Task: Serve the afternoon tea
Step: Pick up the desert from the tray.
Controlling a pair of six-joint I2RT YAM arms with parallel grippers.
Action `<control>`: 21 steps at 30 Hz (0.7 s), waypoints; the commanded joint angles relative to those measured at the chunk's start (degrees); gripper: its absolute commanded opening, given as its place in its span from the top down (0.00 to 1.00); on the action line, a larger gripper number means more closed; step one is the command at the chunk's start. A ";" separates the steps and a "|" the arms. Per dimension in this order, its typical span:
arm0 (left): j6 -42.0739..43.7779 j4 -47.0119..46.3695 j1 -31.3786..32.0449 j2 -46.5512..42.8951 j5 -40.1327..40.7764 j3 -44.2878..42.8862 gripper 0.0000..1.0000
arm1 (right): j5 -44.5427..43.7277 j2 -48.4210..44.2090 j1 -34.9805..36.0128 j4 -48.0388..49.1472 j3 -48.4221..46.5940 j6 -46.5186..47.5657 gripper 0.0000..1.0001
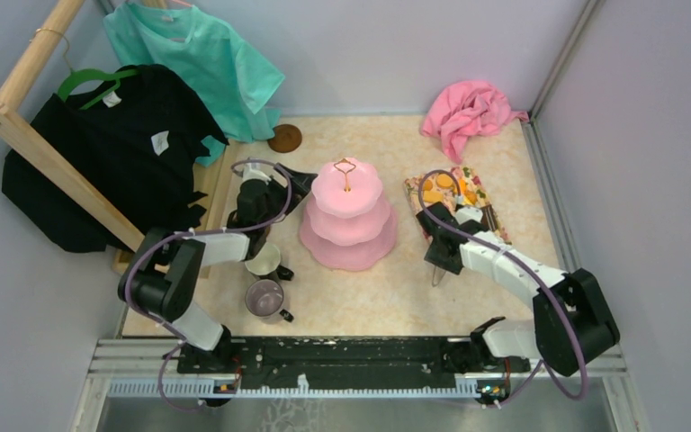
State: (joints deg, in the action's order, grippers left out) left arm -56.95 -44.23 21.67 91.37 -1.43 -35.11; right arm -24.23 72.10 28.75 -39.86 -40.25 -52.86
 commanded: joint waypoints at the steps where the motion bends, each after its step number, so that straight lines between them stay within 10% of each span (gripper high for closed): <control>1: 0.44 -2.92 0.06 2.11 -1.29 -2.78 0.05 | -4.27 1.69 -1.01 1.11 -4.04 -2.88 0.58; 21: 1.06 -0.55 0.03 -2.04 -0.67 -1.96 0.07 | -3.85 -9.18 2.20 -0.28 -0.98 -0.63 0.90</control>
State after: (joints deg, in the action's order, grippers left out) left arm -56.93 -44.80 21.61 92.36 -2.17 -36.93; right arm -26.02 66.11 27.79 -39.42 -40.38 -54.02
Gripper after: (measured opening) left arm 0.928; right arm 0.249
